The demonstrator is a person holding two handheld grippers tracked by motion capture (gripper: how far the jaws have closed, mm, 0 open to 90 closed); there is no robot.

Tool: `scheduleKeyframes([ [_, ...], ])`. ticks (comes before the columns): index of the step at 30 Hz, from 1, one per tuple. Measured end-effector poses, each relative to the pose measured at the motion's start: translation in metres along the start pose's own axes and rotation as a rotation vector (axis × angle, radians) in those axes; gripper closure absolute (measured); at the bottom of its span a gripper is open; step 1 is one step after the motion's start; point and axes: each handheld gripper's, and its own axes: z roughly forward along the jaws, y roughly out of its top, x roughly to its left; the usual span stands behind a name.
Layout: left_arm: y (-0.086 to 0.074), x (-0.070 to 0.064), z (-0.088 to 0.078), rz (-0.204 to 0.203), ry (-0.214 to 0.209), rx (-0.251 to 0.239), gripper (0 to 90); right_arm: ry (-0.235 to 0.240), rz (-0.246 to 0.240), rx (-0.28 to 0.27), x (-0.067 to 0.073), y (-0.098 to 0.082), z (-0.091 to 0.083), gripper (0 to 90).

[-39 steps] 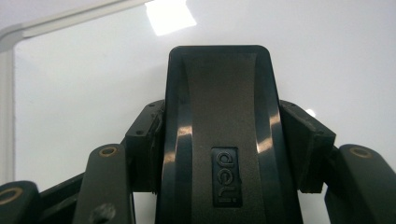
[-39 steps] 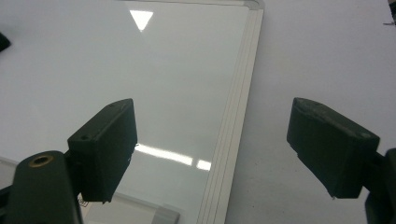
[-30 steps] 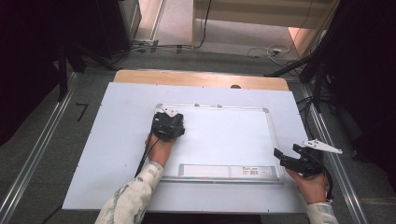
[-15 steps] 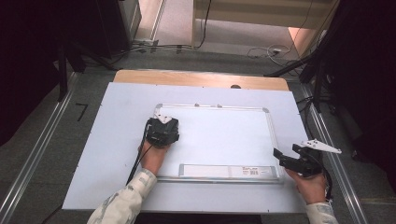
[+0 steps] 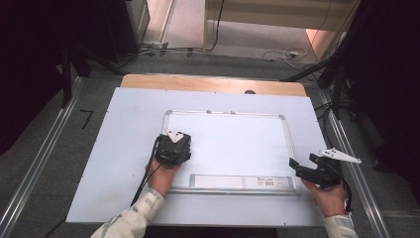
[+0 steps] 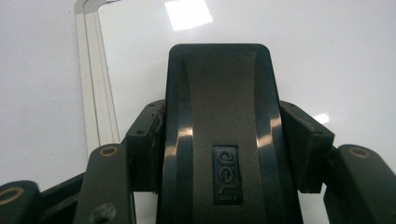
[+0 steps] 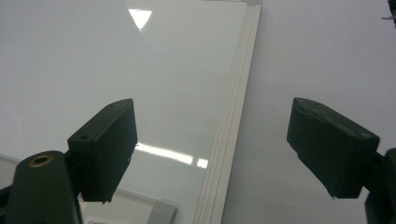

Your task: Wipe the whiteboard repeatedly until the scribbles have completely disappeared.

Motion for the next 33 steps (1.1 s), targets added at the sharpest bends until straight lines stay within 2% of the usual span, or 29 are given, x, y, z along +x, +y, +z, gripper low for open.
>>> scheduleKeyframes([
  [2, 0.0, -0.002, -0.001, 0.01, -0.005, -0.007, 40.9, 0.0, 0.001, -0.003, 0.0, 0.0, 0.0, 14.8],
  [5, 0.004, -0.002, -0.006, 0.002, -0.016, -0.026, 40.9, 0.0, 0.003, 0.0, 0.0, 0.0, 0.0, 14.8],
  [9, 0.014, 0.004, -0.02, -0.047, -0.048, -0.075, 40.8, 0.001, 0.004, -0.001, -0.001, 0.0, 0.0, 14.8],
  [12, 0.019, 0.011, -0.027, -0.076, -0.061, -0.086, 40.7, 0.001, 0.001, -0.002, -0.001, 0.0, 0.0, 14.8],
  [19, 0.025, 0.027, -0.039, -0.132, -0.062, -0.122, 40.7, 0.0, 0.001, -0.003, -0.001, 0.001, 0.0, 14.8],
  [33, 0.03, 0.04, -0.042, -0.174, -0.033, -0.14, 40.6, 0.0, 0.003, -0.004, -0.001, 0.0, 0.0, 14.8],
])
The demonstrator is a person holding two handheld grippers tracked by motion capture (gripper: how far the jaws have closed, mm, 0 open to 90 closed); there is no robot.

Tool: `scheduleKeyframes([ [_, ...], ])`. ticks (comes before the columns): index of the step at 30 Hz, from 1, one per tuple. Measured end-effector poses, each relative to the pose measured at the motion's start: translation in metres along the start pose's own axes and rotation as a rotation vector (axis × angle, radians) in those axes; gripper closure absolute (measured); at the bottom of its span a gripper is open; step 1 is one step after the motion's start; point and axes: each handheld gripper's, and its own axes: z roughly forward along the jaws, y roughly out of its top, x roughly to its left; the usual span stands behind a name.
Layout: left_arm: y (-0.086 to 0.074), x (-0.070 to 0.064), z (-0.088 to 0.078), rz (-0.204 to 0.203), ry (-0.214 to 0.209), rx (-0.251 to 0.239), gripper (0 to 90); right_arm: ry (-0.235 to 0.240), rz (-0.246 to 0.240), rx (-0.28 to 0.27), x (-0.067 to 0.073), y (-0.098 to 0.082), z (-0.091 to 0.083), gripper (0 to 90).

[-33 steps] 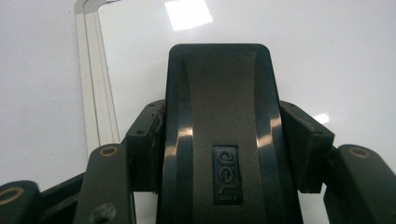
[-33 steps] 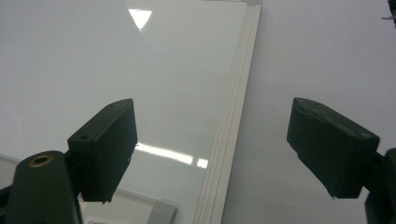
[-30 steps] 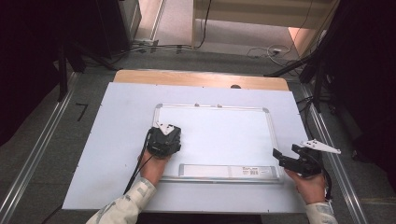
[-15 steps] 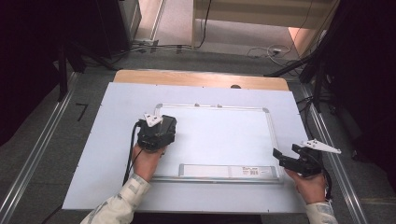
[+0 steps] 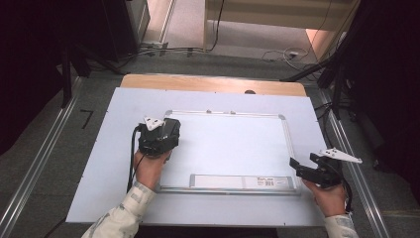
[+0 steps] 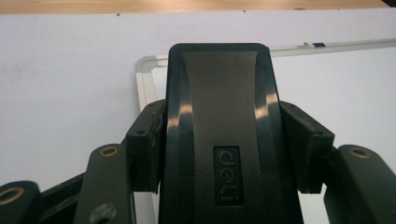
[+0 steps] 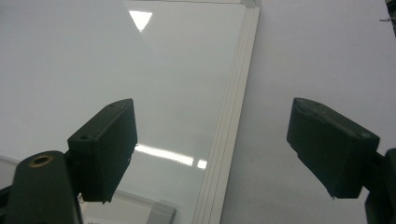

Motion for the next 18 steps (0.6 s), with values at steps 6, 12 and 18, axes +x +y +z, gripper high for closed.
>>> scheduleKeyframes([
  [6, 0.006, 0.004, 0.001, -0.02, 0.019, -0.019, 40.6, 0.0, 0.0, 0.001, 0.0, 0.001, 0.001, 14.8],
  [12, 0.013, 0.009, 0.007, -0.038, 0.042, -0.016, 40.6, -0.001, 0.001, 0.004, -0.001, 0.001, 0.002, 14.8],
  [18, 0.02, 0.008, 0.018, -0.031, 0.075, 0.001, 40.6, 0.004, -0.004, 0.004, 0.001, 0.003, 0.004, 14.8],
])
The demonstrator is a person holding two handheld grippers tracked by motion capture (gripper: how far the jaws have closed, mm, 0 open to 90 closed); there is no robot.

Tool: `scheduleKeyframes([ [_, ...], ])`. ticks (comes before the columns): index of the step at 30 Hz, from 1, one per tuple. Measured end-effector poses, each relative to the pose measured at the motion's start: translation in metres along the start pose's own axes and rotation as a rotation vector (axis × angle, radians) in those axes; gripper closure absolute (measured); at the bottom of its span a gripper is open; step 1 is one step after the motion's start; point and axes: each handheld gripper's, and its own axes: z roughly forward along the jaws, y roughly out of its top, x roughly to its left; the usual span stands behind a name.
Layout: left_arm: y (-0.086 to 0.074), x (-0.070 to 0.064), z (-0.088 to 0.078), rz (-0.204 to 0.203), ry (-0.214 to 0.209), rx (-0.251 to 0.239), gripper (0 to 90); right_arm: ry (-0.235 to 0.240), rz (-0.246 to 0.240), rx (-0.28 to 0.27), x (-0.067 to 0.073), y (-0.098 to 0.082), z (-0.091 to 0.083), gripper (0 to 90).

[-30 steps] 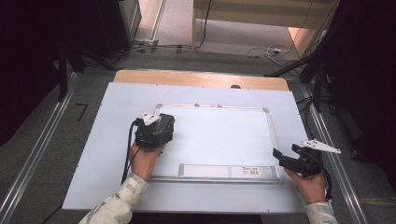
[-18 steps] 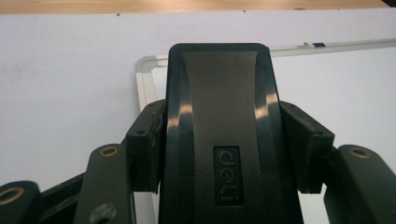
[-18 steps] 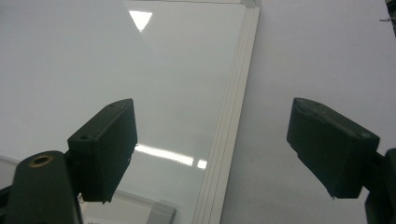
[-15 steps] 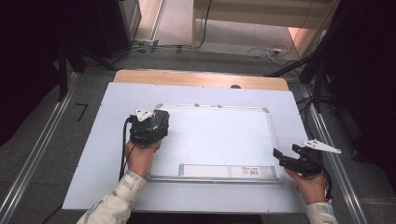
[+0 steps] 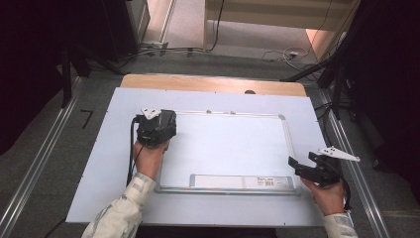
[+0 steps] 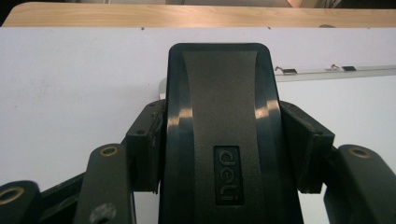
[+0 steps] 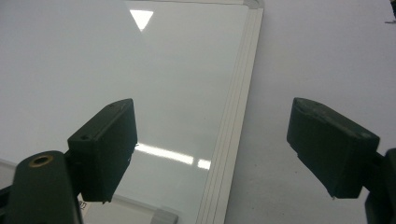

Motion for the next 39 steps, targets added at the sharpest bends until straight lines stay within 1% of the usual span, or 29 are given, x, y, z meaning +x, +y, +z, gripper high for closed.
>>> scheduleKeyframes([
  [4, 0.002, -0.001, 0.013, -0.011, 0.014, 0.021, 40.6, 0.001, -0.001, -0.001, -0.001, 0.0, 0.0, 14.8],
  [6, 0.002, -0.002, 0.019, -0.021, 0.014, 0.031, 40.6, 0.001, 0.004, 0.0, -0.001, 0.0, 0.0, 14.8],
  [12, 0.003, -0.003, 0.034, -0.031, 0.024, 0.045, 40.6, -0.002, 0.007, 0.0, -0.003, -0.001, -0.001, 14.8],
  [22, 0.005, -0.003, 0.05, -0.04, 0.057, 0.061, 40.5, -0.002, 0.009, -0.001, -0.003, -0.001, -0.001, 14.8],
  [25, 0.006, -0.003, 0.055, -0.032, 0.074, 0.071, 40.5, -0.002, 0.01, 0.0, -0.003, -0.001, -0.001, 14.8],
  [28, 0.006, -0.004, 0.062, -0.038, 0.09, 0.081, 40.5, -0.001, 0.008, -0.001, -0.003, -0.001, -0.001, 14.8],
  [30, 0.006, -0.005, 0.066, -0.045, 0.092, 0.089, 40.5, -0.002, 0.01, -0.001, -0.003, -0.001, -0.001, 14.8],
  [34, 0.005, -0.008, 0.071, -0.033, 0.098, 0.104, 40.5, -0.002, 0.011, 0.0, -0.004, -0.002, -0.001, 14.8],
  [37, 0.004, -0.009, 0.074, -0.044, 0.096, 0.107, 40.5, -0.001, 0.013, 0.0, -0.005, -0.002, -0.001, 14.8],
  [39, 0.004, -0.01, 0.075, -0.04, 0.104, 0.112, 40.5, -0.001, 0.013, -0.001, -0.005, -0.002, -0.002, 14.8],
])
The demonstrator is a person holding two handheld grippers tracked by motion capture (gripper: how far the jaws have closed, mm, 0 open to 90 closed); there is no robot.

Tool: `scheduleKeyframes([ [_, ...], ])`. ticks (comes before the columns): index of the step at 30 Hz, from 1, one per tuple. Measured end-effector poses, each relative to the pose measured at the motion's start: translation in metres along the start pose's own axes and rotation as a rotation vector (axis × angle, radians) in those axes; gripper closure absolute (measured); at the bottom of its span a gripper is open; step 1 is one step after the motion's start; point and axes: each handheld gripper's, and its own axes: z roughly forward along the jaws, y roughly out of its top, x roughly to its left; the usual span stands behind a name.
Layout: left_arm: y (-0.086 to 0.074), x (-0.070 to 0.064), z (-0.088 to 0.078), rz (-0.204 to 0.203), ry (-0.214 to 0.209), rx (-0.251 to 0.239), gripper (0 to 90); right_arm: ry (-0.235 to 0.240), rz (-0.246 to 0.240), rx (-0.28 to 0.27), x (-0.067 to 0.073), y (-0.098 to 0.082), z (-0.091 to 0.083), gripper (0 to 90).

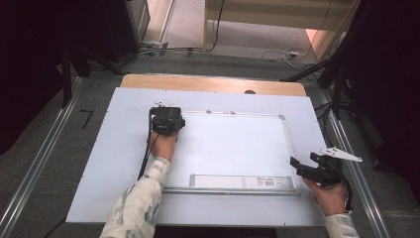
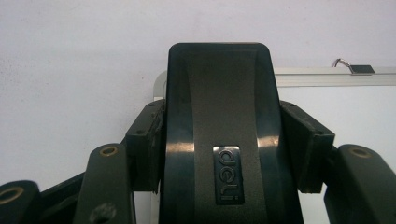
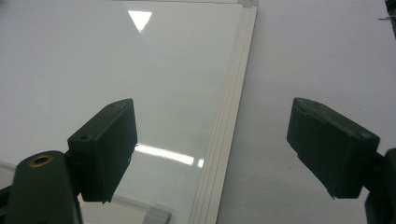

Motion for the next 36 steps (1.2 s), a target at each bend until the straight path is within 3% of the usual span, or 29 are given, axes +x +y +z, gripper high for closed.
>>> scheduleKeyframes([
  [11, 0.0, -0.01, 0.006, 0.009, 0.028, 0.022, 40.5, 0.0, 0.002, 0.0, 0.0, 0.0, 0.0, 14.8],
  [15, -0.003, -0.009, 0.011, -0.005, 0.041, 0.04, 40.5, -0.002, 0.001, -0.004, -0.001, 0.0, 0.0, 14.8],
  [19, -0.005, -0.011, 0.013, 0.01, 0.056, 0.029, 39.8, -0.001, 0.001, -0.004, -0.002, 0.0, 0.0, 14.8],
  [23, -0.006, -0.01, 0.013, 0.005, 0.045, 0.022, 39.0, -0.001, 0.001, -0.003, -0.001, 0.0, 0.0, 14.8],
  [31, -0.005, -0.012, 0.008, 0.04, 0.053, 0.003, 31.3, -0.003, 0.002, -0.004, -0.001, 0.0, 0.0, 14.8],
  [36, -0.004, -0.009, 0.002, 0.02, 0.036, -0.023, 28.8, -0.003, -0.001, -0.003, -0.001, 0.0, -0.001, 14.7],
])
